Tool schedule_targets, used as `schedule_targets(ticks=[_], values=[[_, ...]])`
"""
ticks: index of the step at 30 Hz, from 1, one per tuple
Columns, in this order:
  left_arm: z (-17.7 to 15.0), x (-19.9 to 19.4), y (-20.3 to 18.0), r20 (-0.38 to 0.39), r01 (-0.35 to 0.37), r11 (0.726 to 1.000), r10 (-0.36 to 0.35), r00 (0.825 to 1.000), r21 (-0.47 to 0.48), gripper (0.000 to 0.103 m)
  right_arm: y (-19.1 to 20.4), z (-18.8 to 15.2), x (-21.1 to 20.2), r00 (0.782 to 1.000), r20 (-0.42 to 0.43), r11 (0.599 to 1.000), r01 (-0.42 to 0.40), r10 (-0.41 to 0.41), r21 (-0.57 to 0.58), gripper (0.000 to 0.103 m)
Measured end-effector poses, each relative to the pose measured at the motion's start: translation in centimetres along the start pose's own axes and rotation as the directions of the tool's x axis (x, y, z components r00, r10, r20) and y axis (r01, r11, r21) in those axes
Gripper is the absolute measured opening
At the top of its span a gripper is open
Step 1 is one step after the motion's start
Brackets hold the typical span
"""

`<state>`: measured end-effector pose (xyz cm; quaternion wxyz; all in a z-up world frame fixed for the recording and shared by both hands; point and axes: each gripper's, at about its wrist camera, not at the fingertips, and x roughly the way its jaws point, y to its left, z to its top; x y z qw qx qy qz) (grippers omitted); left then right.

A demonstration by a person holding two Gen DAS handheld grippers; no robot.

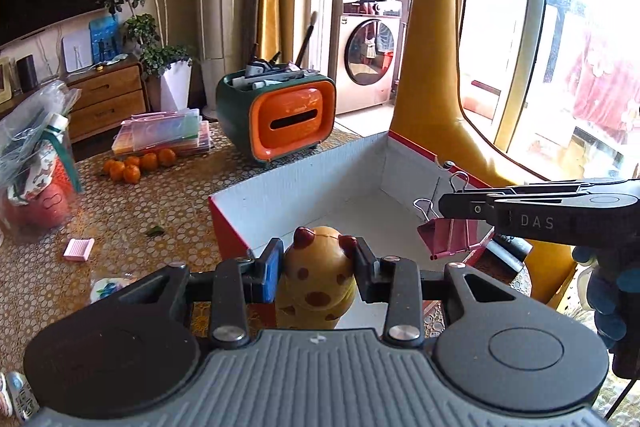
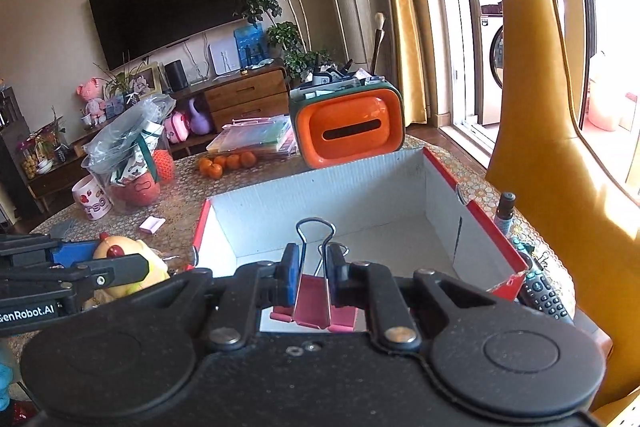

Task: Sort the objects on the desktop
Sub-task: 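Lower the pig into the red box with the left tool while the right tool releases the clip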

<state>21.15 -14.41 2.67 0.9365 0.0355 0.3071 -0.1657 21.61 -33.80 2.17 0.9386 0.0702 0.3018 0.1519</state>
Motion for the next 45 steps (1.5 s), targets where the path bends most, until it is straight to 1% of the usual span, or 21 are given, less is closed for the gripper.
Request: schedule_targets(ticks=[6, 10, 12, 16, 19, 21, 23, 25, 27, 29, 32, 36, 37, 40, 42, 44, 45], values=[[1.1, 4.8, -1.5, -0.074, 0.032, 0.998, -0.029, 0.997, 0.045, 0.035, -1.5, 0.0, 1.7, 1.000, -0.009, 1.000, 0.022, -0.022, -0.014, 0.014], [1.1, 8.0, -2.5, -0.125, 0.027, 0.995, -0.014, 0.992, 0.099, 0.035, -2.7, -0.2, 3.2, 0.998, -0.030, 0.999, 0.048, -0.048, -0.017, 0.014], [1.0, 9.5, -2.9, -0.150, 0.025, 0.992, -0.007, 0.989, 0.120, 0.035, -3.2, -0.4, 4.1, 0.997, -0.052, 0.998, 0.056, -0.057, -0.013, 0.014], [0.8, 12.0, -3.1, -0.203, 0.018, 0.993, 0.006, 0.979, 0.116, 0.035, -4.3, -0.7, 6.1, 0.992, -0.109, 0.998, 0.061, -0.062, -0.012, 0.014], [0.7, 13.4, -3.4, -0.245, 0.022, 0.993, 0.008, 0.969, 0.119, 0.035, -4.8, -1.0, 7.1, 0.987, -0.149, 0.998, 0.062, -0.064, -0.016, 0.014], [0.8, 14.1, -3.6, -0.277, 0.025, 0.992, 0.011, 0.961, 0.127, 0.035, -4.6, -1.1, 7.4, 0.985, -0.155, 0.997, 0.063, -0.070, -0.046, 0.014], [0.8, 14.5, -3.8, -0.299, 0.026, 0.990, 0.017, 0.954, 0.141, 0.035, -4.5, -1.0, 7.7, 0.984, -0.170, 0.997, 0.053, -0.061, -0.047, 0.014], [1.0, 15.0, -3.6, -0.339, 0.027, 0.990, 0.021, 0.941, 0.135, 0.035, -4.5, -1.0, 7.9, 0.982, -0.181, 0.998, 0.044, -0.052, -0.050, 0.014], [1.1, 15.6, -3.2, -0.379, 0.026, 0.994, 0.017, 0.925, 0.108, 0.035, -4.4, -1.1, 8.1, 0.980, -0.191, 0.997, 0.039, -0.051, -0.066, 0.014], [1.3, 15.8, -3.1, -0.392, 0.027, 0.994, 0.016, 0.920, 0.104, 0.036, -4.4, -1.1, 8.3, 0.979, -0.200, 0.997, 0.034, -0.049, -0.076, 0.014], [1.5, 16.2, -3.4, -0.409, 0.030, 0.991, 0.025, 0.912, 0.128, 0.037, -4.3, -1.0, 8.6, 0.976, -0.212, 0.996, 0.030, -0.047, -0.083, 0.014], [1.4, 16.2, -3.6, -0.406, 0.027, 0.991, 0.028, 0.913, 0.130, 0.037, -4.2, -1.1, 8.8, 0.974, -0.221, 0.994, 0.033, -0.057, -0.108, 0.014], [1.4, 16.2, -3.6, -0.404, 0.027, 0.991, 0.029, 0.914, 0.132, 0.038, -4.2, -1.1, 8.8, 0.974, -0.221, 0.993, 0.031, -0.055, -0.111, 0.017], [1.4, 16.2, -3.4, -0.398, 0.025, 0.992, 0.025, 0.917, 0.120, 0.038, -4.2, -1.1, 8.7, 0.974, -0.223, 0.993, 0.026, -0.051, -0.115, 0.021], [1.4, 16.0, -3.2, -0.396, 0.021, 0.994, 0.022, 0.918, 0.103, 0.038, -4.3, -1.0, 8.5, 0.974, -0.222, 0.993, 0.027, -0.051, -0.111, 0.021], [1.4, 15.7, -2.9, -0.389, 0.023, 0.996, 0.013, 0.921, 0.088, 0.040, -4.4, -1.0, 8.3, 0.975, -0.219, 0.994, 0.026, -0.048, -0.103, 0.023], [1.5, 15.5, -2.8, -0.381, 0.024, 0.996, 0.009, 0.924, 0.083, 0.043, -4.4, -0.9, 8.2, 0.975, -0.218, 0.995, 0.026, -0.047, -0.101, 0.024]])
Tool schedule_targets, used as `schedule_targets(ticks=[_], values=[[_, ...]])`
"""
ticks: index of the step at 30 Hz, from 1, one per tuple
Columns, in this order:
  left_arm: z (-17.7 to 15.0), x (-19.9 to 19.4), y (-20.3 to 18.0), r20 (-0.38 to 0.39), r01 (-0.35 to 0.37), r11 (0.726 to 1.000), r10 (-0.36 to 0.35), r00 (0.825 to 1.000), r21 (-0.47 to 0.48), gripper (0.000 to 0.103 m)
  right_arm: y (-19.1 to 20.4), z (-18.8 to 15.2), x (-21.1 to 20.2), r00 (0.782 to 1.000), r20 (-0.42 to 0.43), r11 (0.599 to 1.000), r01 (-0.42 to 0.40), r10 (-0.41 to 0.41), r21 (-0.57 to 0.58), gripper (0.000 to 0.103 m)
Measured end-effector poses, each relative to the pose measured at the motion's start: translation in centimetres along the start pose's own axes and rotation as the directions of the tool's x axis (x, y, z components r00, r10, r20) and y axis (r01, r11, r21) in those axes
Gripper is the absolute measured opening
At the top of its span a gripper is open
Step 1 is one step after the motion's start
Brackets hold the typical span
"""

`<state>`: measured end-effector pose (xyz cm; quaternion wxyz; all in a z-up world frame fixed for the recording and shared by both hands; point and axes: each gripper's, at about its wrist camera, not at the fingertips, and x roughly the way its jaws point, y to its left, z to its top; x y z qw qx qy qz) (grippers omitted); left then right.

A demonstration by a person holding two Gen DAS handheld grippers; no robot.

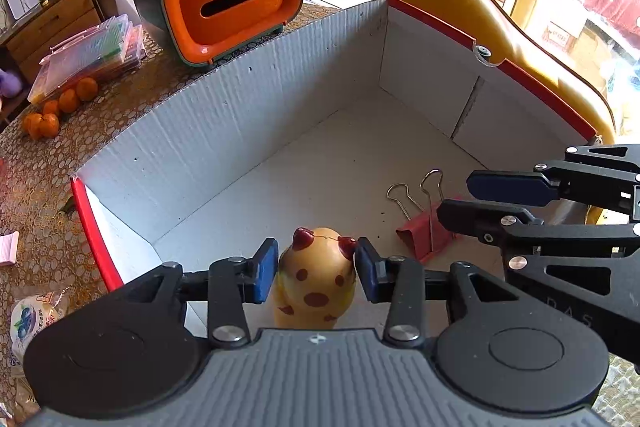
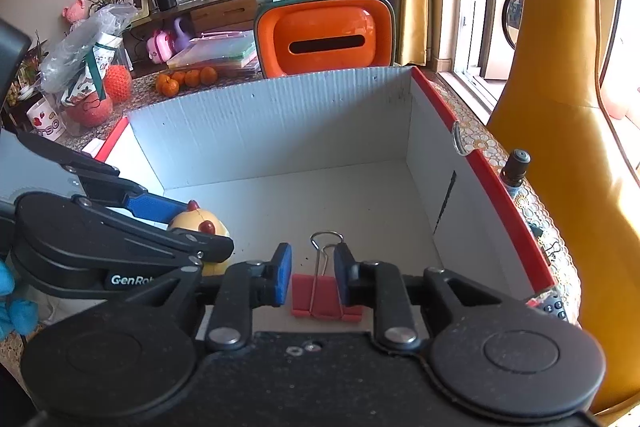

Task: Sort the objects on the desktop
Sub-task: 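Lower the pig into the red box with the left tool while the right tool releases the clip, then withdraw both tools from the box back toward the table items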

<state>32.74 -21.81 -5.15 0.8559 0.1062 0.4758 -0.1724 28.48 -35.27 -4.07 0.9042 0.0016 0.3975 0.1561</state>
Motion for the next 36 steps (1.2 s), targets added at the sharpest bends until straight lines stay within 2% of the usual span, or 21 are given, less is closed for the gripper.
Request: schedule_targets(ticks=[4, 10, 23, 29, 31, 36], values=[[-0.3, -1.3, 0.3, 0.044, 0.020, 1.000, -0.019, 0.999, -0.018, 0.053, 0.2, -0.1, -0.6, 1.000, 0.008, 1.000, -0.009, 0.009, -0.004, 0.034], [-0.8, -3.8, 0.9, 0.116, 0.047, 0.998, -0.042, 0.992, -0.040, 0.057, 0.3, 0.0, -2.1, 0.999, 0.020, 0.999, -0.037, 0.037, 0.022, 0.046], [-3.2, -9.1, 1.6, 0.225, 0.038, 0.999, -0.028, 0.974, -0.038, 0.057, 2.3, -0.3, -5.7, 0.995, 0.071, 0.997, -0.071, 0.070, 0.007, 0.071], [-5.2, -11.5, 3.1, 0.258, 0.075, 0.992, -0.046, 0.965, -0.103, 0.057, 3.4, -0.6, -7.4, 0.990, 0.108, 0.996, -0.093, 0.091, 0.014, 0.081], [-5.9, -12.2, 3.6, 0.264, 0.080, 0.991, -0.048, 0.963, -0.111, 0.062, 3.8, -0.7, -8.0, 0.988, 0.119, 0.995, -0.102, 0.100, 0.015, 0.085], [-8.1, -13.8, 4.6, 0.282, 0.079, 0.989, -0.042, 0.959, -0.122, 0.064, 5.1, -1.2, -9.3, 0.984, 0.147, 0.994, -0.109, 0.103, 0.027, 0.090]])
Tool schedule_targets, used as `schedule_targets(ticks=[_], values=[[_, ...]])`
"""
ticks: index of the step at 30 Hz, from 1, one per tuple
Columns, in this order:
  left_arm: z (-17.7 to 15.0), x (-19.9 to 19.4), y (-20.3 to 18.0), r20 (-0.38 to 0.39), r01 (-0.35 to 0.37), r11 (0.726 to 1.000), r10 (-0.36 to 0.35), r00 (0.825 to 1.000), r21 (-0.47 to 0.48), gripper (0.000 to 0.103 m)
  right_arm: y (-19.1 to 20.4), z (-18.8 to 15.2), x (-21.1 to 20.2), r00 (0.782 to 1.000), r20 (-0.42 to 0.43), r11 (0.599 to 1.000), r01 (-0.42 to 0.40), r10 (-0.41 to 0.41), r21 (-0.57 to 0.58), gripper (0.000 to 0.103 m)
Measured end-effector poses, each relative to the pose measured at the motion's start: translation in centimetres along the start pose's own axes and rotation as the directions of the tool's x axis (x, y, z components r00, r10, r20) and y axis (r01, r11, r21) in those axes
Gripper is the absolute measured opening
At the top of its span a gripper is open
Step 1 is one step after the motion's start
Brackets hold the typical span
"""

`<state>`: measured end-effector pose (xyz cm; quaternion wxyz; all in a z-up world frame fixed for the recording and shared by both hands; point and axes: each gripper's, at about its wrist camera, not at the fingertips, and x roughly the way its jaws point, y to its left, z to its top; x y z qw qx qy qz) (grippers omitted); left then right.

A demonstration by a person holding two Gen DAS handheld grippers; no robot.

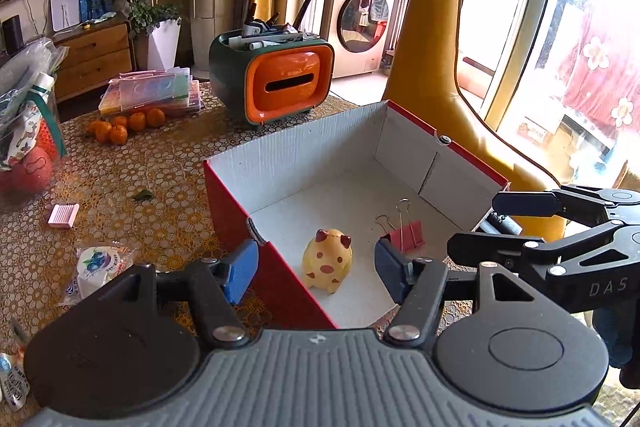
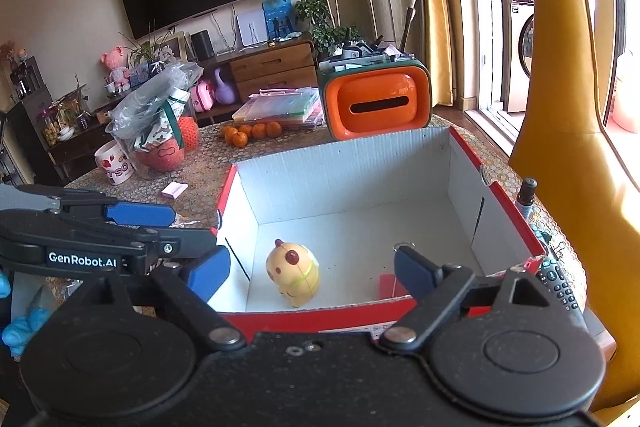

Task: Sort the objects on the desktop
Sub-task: 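Withdraw both tools from the box back toward the table items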

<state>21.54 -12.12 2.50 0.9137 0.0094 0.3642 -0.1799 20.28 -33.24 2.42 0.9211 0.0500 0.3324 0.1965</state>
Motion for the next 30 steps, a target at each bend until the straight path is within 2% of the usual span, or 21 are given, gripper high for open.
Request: schedule_targets(ticks=[3, 6, 9, 21, 23, 25, 30], values=[[-0.9, -1.2, 0.6, 0.015, -0.008, 1.000, 0.008, 1.000, -0.004, 0.073, 0.8, -0.3, -0.5, 1.000, 0.009, 1.000, -0.003, 0.002, 0.010, 0.091], [-1.8, -2.2, 1.0, 0.027, -0.006, 1.000, 0.007, 1.000, -0.007, 0.075, 1.6, -0.7, -0.9, 1.000, 0.017, 1.000, -0.006, 0.005, 0.015, 0.092], [-2.6, -3.4, 1.5, 0.042, -0.008, 1.000, 0.008, 0.999, -0.015, 0.081, 2.5, -1.1, -1.3, 1.000, 0.022, 1.000, -0.006, 0.005, 0.017, 0.093], [-6.9, -7.6, 4.1, 0.075, -0.029, 0.997, 0.034, 0.997, -0.065, 0.084, 7.1, -2.6, -2.0, 0.999, 0.024, 0.999, -0.027, 0.028, -0.029, 0.096], [-7.7, -8.2, 4.6, 0.073, -0.036, 0.997, 0.041, 0.996, -0.070, 0.089, 7.8, -2.9, -2.0, 0.999, 0.023, 0.999, -0.031, 0.032, -0.039, 0.096], [-8.6, -8.9, 5.0, 0.086, -0.049, 0.996, 0.055, 0.995, -0.078, 0.099, 8.5, -3.1, -2.1, 0.999, 0.021, 0.998, -0.037, 0.038, -0.045, 0.096], [-10.5, -10.4, 5.9, 0.110, -0.070, 0.994, 0.079, 0.991, -0.083, 0.100, 10.2, -3.4, -2.0, 0.998, 0.014, 0.996, -0.053, 0.054, -0.064, 0.096]])
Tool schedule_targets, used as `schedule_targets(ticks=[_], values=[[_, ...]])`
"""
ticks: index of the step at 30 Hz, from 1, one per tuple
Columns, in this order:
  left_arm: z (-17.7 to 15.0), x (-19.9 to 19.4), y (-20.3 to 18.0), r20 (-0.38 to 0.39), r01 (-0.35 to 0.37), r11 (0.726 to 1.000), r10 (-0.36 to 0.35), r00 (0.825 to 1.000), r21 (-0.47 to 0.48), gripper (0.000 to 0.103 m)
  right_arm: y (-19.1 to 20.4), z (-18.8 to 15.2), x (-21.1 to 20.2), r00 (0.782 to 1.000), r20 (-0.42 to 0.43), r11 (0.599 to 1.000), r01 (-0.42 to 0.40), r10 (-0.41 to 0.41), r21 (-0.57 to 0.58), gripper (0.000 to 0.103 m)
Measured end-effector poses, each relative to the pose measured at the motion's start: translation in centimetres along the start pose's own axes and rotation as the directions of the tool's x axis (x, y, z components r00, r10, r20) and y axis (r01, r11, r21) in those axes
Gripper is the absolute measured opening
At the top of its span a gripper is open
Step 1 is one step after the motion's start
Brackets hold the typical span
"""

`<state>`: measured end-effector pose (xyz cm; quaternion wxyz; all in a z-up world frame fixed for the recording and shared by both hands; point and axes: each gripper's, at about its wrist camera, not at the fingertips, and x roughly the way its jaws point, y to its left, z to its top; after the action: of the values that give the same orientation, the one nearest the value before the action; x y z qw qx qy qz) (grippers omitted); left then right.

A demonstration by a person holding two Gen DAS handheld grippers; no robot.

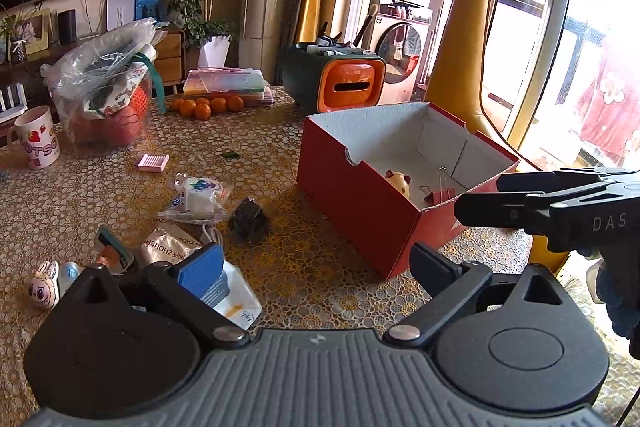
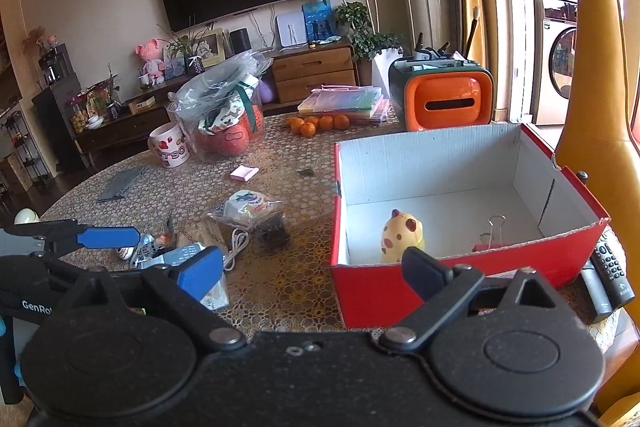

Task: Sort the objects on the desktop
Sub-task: 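Withdraw both tools from the box back toward the table items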

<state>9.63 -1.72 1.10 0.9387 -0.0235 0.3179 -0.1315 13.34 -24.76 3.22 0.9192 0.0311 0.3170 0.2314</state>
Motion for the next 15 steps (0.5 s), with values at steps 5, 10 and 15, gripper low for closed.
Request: schedule_targets(ticks=[5, 10, 15], values=[[-2.0, -1.1, 1.6, 0.007, -0.008, 1.000, 0.008, 1.000, -0.021, 0.102, 1.5, -0.3, 0.6, 1.000, -0.007, 1.000, -0.011, 0.010, -0.019, 0.097], [-3.5, -1.6, 2.5, 0.012, -0.028, 0.999, 0.028, 1.000, 0.018, 0.102, 2.7, -0.6, 1.7, 1.000, -0.020, 1.000, -0.019, 0.018, -0.022, 0.097], [-4.2, -1.2, 3.3, 0.006, -0.050, 0.998, 0.050, 0.999, 0.039, 0.102, 3.3, -0.6, 3.1, 0.999, -0.041, 1.000, -0.018, 0.017, -0.025, 0.097]])
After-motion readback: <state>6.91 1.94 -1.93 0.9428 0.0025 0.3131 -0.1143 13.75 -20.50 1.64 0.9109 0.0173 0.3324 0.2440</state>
